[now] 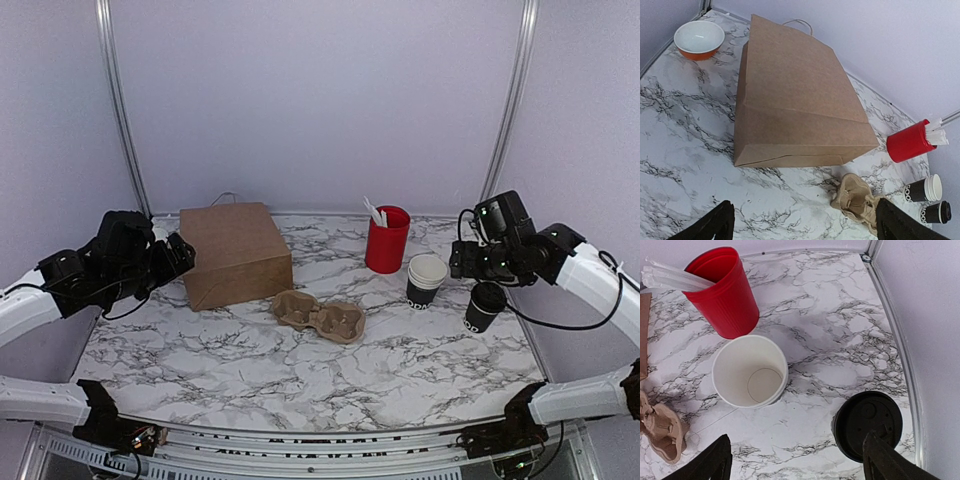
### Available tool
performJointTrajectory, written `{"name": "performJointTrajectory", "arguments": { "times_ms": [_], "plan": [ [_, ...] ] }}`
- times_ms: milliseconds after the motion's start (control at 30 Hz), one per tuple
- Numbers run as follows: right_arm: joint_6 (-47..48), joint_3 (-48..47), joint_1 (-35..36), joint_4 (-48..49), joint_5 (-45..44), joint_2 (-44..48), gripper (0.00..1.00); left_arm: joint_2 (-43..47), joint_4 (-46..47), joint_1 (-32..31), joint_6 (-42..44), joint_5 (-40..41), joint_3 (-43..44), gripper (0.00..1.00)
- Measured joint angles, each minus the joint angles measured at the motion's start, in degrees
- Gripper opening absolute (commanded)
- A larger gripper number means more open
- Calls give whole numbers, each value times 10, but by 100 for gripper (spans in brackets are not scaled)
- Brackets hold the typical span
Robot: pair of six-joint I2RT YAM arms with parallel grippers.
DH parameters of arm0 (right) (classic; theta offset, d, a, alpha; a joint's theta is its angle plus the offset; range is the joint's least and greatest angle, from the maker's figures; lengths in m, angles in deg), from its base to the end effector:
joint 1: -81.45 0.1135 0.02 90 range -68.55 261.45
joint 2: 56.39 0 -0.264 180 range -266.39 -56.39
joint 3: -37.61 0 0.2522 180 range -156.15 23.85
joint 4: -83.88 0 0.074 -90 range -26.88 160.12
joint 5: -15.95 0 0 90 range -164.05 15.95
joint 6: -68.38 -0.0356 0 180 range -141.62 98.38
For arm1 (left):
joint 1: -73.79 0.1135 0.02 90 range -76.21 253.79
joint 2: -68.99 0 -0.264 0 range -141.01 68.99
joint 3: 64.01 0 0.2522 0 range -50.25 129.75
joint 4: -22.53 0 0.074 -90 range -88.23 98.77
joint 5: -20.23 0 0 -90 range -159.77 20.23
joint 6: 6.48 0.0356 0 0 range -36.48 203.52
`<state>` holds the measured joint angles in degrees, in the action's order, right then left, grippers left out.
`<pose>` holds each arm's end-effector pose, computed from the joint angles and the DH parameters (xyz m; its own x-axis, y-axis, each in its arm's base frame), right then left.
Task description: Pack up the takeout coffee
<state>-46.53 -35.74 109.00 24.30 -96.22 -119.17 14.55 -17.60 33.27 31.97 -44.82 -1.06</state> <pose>0.1989 0.0886 0.3138 -0.6950 0.0774 -0.7149 0.0924 0.9956 0.0179 0.1667 -0.1227 0.3099 -0.4953 -0.5107 -0.7027 -0.1156 0.8405 -0.5294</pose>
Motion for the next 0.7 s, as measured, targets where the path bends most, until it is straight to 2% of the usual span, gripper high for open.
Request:
{"name": "performJointTrajectory", "arguments": {
  "times_ms": [67,167,400,700],
  "plan": [
    [0,-3,8,7,10,-2,87,-13,-4,28,6,6,10,95],
    [2,-8,15,17,22,-6,87,-42,-4,77,21,-2,29,85],
    [7,-27,42,39,47,-11,87,-126,14,199,76,-101,47,64],
    [9,-26,51,60,71,-11,86,-244,85,286,137,-179,106,59]
  ]
}}
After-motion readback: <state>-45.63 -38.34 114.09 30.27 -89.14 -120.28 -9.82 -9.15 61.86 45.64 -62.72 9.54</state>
